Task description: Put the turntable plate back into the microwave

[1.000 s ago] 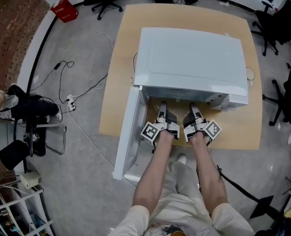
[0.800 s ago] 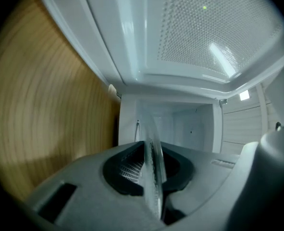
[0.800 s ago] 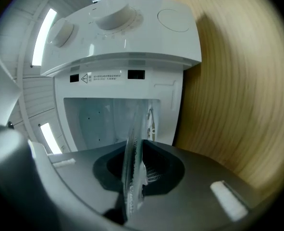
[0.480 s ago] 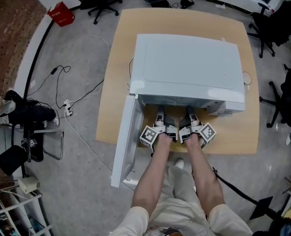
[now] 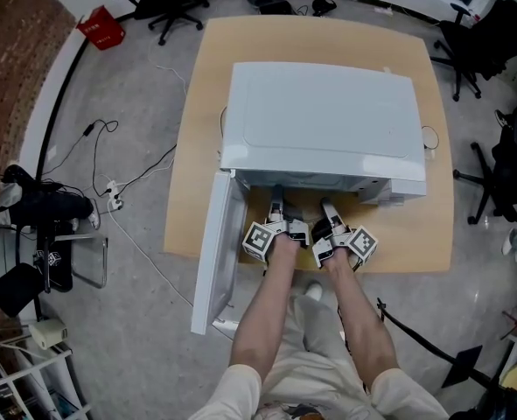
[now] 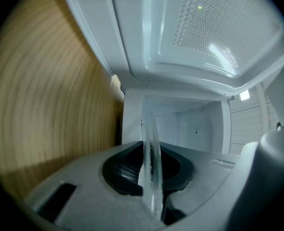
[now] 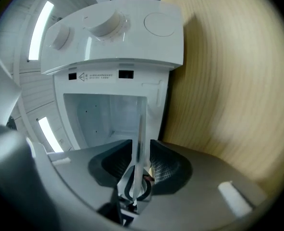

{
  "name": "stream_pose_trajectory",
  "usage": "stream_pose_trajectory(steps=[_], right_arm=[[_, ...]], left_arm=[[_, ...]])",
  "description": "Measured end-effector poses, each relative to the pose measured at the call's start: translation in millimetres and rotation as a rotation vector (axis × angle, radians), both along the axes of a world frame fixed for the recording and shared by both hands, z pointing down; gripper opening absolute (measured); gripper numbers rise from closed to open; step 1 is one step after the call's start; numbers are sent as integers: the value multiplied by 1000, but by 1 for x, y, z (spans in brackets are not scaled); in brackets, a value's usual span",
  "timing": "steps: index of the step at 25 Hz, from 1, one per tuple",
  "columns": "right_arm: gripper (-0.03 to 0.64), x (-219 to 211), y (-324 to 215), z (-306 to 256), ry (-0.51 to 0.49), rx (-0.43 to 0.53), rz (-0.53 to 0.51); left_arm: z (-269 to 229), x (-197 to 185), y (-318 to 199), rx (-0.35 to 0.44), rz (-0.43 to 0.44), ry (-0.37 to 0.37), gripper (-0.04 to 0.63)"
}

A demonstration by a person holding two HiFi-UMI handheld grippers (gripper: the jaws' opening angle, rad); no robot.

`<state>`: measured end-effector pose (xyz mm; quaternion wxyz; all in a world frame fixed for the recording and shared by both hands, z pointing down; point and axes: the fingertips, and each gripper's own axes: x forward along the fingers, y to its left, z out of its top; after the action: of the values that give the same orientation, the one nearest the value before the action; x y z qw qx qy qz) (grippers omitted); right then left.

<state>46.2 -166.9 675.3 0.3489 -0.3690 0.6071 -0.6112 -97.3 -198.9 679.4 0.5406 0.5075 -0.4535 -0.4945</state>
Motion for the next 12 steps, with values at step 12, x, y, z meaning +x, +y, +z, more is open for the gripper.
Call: stream_pose_trajectory(steps=[12], right_arm=[[69,-22,24,3,12,39,-109]], left_arm=[[4,-3,0,7,14,45,29]])
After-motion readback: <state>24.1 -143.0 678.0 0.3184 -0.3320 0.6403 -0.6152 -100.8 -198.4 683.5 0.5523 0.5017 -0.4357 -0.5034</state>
